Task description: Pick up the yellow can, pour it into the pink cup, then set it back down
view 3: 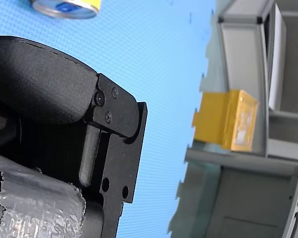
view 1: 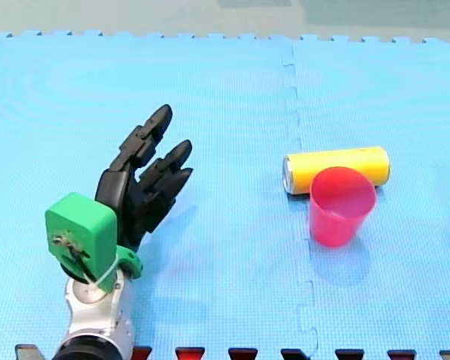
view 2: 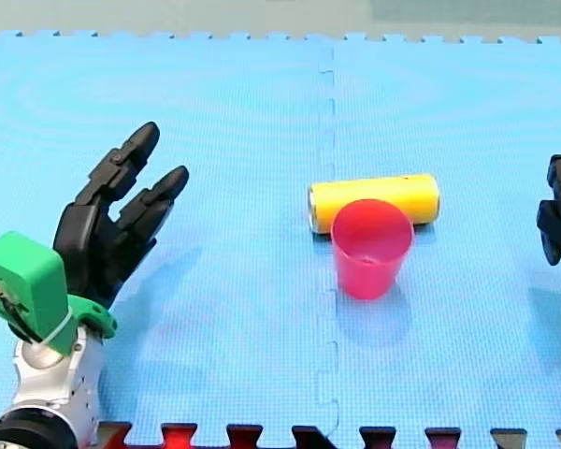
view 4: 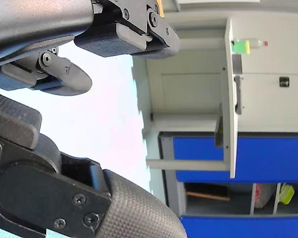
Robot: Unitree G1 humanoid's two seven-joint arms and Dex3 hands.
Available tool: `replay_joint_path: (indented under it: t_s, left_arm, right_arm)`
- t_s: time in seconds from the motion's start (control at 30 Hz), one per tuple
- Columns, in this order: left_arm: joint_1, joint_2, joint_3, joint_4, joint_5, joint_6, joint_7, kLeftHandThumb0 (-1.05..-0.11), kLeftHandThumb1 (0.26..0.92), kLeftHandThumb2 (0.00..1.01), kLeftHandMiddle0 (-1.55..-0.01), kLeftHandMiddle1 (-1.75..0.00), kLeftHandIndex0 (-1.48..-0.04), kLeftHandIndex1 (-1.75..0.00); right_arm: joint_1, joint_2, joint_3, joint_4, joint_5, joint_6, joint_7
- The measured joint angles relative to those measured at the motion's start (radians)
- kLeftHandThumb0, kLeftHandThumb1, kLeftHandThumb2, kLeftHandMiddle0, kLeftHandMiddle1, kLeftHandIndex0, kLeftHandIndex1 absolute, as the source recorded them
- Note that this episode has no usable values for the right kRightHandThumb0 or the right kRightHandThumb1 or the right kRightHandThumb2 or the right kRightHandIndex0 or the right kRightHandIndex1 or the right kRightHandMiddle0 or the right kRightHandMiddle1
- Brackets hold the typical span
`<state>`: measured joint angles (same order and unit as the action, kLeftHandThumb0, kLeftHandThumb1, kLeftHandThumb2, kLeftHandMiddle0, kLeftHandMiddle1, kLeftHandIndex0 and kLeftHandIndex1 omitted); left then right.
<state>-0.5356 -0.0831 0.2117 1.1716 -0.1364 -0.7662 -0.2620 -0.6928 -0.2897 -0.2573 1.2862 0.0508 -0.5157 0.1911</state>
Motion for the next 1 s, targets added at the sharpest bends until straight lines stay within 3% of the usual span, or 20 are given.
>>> replay_joint_path:
  t_s: [0.17,0.33,0.47,0.7,0.8,1.0]
  left_arm:
    - [-0.001,-0.005,-0.008,-0.003,0.005,-0.008,0.012,-1.015,0.872,0.00,-0.51,0.00,-0.39,0.00]
    - [-0.001,0.000,-0.007,-0.005,0.001,-0.013,0.007,-1.008,0.874,0.00,-0.51,0.00,-0.39,0.00]
    - [0.001,0.013,0.000,-0.001,-0.003,-0.017,0.001,-1.001,0.871,0.00,-0.51,0.00,-0.39,0.00]
    - [0.000,0.029,0.013,0.024,-0.001,-0.022,0.013,-0.999,0.868,0.00,-0.49,0.00,-0.40,0.00]
    - [-0.003,0.030,0.015,0.032,0.002,-0.022,0.023,-1.007,0.871,0.00,-0.49,0.00,-0.40,0.00]
    - [-0.014,0.033,0.017,0.041,0.005,-0.022,0.054,-1.015,0.871,0.00,-0.50,0.00,-0.40,0.00]
  right_arm:
    - [0.000,-0.006,0.005,0.000,-0.006,-0.005,-0.001]
    - [-0.001,-0.003,0.011,0.001,-0.016,-0.012,-0.011]
    - [0.000,0.010,0.017,0.000,-0.020,-0.027,-0.018]
    - [0.003,0.031,0.009,-0.006,0.001,-0.052,0.022]
    - [0.003,0.048,0.004,-0.019,0.015,-0.074,0.040]
    - [-0.014,0.084,0.005,-0.032,0.020,-0.114,0.024]
